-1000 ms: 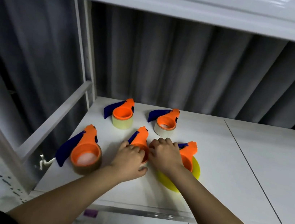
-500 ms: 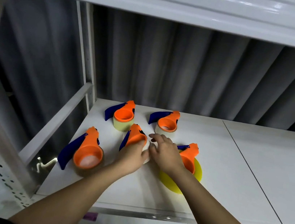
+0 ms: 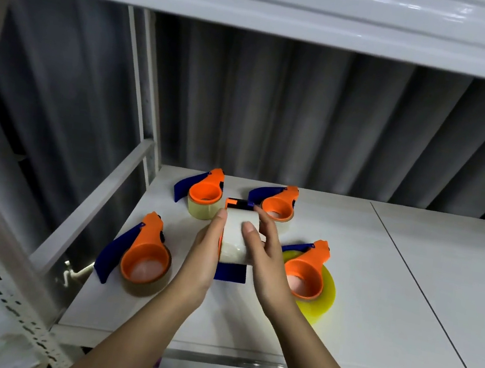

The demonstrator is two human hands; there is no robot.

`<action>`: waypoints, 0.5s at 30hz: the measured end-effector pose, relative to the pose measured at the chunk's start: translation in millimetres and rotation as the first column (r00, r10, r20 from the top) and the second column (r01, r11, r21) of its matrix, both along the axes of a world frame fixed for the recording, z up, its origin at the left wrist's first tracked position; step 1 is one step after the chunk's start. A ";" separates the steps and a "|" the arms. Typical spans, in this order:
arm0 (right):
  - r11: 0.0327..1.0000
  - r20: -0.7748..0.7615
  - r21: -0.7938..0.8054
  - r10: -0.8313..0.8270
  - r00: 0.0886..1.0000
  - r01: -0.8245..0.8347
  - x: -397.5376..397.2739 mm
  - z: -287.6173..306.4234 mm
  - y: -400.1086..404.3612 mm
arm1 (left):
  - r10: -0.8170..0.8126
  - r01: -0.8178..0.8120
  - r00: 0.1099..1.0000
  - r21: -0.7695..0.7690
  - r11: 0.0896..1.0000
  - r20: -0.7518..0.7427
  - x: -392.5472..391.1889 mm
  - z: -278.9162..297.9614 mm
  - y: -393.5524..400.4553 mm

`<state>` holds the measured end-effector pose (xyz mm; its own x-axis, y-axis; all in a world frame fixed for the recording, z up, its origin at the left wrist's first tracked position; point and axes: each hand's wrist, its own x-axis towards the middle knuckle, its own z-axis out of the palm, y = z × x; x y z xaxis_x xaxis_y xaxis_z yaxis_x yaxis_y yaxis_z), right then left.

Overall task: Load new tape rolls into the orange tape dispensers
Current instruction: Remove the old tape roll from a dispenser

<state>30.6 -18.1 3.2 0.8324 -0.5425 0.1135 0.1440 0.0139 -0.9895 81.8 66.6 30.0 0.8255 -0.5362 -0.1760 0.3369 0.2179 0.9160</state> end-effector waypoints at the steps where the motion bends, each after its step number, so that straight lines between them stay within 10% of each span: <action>1: 1.000 0.006 -0.027 -0.003 1.000 0.003 -2.4 -0.6 1.4 | 0.001 -0.002 1.000 -0.028 1.000 -0.025 0.5 0.6 -0.3; 15: 0.997 -0.043 0.076 0.034 0.998 -0.031 -9.4 10.7 -2.0 | 0.063 -0.061 0.995 -0.017 0.998 0.077 -8.7 5.0 -13.5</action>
